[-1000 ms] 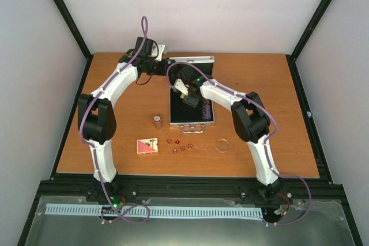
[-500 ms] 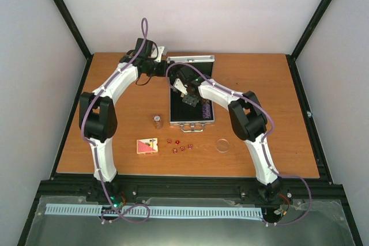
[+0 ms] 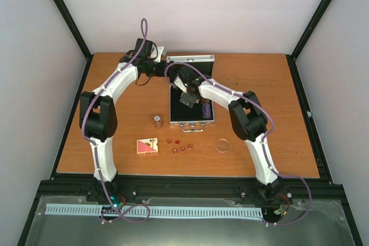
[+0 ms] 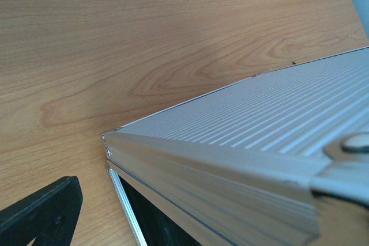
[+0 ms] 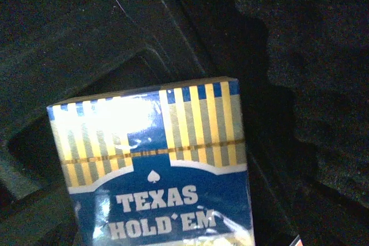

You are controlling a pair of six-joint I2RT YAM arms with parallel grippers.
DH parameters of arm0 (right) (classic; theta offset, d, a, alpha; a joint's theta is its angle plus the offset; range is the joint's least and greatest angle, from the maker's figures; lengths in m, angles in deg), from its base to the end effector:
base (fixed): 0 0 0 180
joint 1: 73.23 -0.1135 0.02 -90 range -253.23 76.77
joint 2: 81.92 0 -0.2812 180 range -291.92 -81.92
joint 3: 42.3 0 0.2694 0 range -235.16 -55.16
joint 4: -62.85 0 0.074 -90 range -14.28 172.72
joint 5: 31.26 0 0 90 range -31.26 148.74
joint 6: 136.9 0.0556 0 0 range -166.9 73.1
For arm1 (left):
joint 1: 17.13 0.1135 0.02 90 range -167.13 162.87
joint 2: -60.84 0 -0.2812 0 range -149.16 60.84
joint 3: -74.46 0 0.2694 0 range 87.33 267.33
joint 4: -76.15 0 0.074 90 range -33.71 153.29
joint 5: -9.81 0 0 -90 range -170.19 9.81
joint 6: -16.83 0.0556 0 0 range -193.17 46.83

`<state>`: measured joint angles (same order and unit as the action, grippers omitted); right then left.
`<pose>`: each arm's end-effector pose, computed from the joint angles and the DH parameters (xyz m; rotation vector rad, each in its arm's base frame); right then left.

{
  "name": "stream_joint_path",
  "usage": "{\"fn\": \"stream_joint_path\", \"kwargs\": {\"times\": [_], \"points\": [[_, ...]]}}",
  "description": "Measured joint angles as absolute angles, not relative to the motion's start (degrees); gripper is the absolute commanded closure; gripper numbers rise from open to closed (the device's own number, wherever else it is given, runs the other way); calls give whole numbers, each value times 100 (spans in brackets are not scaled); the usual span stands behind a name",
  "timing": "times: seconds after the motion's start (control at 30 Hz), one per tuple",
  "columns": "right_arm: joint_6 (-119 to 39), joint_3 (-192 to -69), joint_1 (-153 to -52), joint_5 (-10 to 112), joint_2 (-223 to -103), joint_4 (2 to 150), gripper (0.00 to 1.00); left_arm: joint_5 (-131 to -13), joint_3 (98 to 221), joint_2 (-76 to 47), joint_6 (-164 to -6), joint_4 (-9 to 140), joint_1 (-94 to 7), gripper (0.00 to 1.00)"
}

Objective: Pack up texas hold em set

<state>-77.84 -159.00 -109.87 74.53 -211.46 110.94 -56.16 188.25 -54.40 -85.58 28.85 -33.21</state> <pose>0.4292 0.3004 0.1590 -1.3704 2.2162 -0.3271 0.4660 -0.1579 0.2672 0.2743 2.4395 -0.7314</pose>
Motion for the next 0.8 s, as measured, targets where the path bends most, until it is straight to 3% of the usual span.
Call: {"fn": "stream_joint_path", "kwargs": {"times": [0.47, 0.8], "points": [[-5349, -16173, -11012, 7162, -20650, 12344, 0, -5579, 18954, -5440, -8628, 3010, -3288, 0], [-3257, -15983, -10522, 6205, -20295, 12248, 0, -5507, 18948, -5440, -8612, 2867, -3284, 0]]}}
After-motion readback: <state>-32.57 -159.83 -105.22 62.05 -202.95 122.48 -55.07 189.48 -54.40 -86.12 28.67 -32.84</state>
